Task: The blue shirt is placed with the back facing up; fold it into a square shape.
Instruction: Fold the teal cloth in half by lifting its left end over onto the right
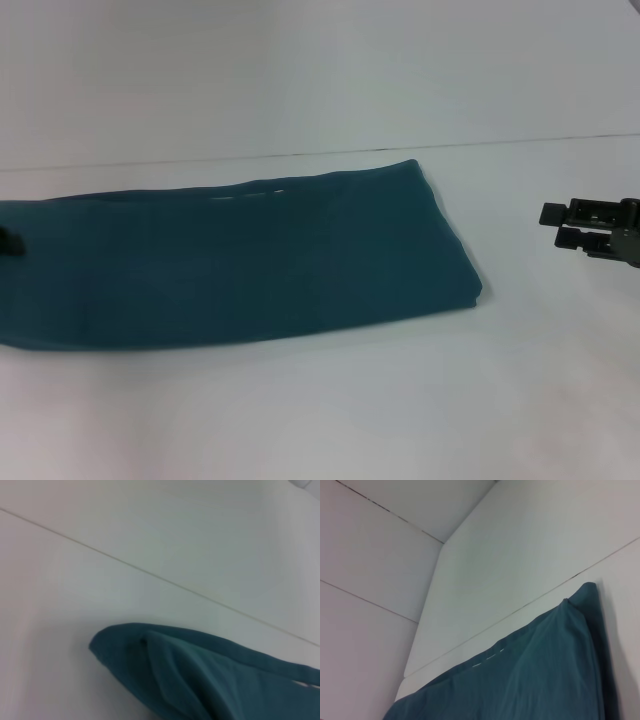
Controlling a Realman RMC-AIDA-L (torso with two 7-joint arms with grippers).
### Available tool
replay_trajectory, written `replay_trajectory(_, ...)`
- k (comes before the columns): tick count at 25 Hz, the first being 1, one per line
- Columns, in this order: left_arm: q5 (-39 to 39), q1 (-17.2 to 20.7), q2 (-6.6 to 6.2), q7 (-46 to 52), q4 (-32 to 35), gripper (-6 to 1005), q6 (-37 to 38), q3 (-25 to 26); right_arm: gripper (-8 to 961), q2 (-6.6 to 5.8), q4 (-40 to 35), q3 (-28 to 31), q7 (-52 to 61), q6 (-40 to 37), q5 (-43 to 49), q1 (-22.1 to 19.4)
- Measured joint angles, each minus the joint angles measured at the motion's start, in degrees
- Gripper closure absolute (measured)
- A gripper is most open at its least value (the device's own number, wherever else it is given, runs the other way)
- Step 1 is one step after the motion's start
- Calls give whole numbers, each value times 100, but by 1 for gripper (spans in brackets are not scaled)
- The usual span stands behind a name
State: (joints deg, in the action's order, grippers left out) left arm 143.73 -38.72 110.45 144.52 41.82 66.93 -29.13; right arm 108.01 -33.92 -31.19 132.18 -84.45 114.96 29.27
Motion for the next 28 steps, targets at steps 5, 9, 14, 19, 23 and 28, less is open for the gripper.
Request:
replay_trajectory(5,-7,-128,45,620,477,922,576,-89,349,18,0,-9,-49,0,0,28)
replay_trajectory(9,-17,-352,47,1104,821,922,1056,-160,351,19,-1,-23,-53,0,0,46)
replay_trajectory(14,0,-626,61,1606,1326,922,1417,-622,352,23,-1,-28,-68,-1,0,61)
replay_trajectory(19,12,-952,57,1815,1593,922,1674,-788,354,26,-1,-37,-69,-1,-6,65)
replay_trajectory(23,30,-1239,14,1885,1702,922,1850,-847,355,26,-1,-40,-70,-1,-5,79)
replay_trajectory(28,36,-1535,21,1948,1738,922,1952,-1028,357,27,-1,-54,-70,0,1,80)
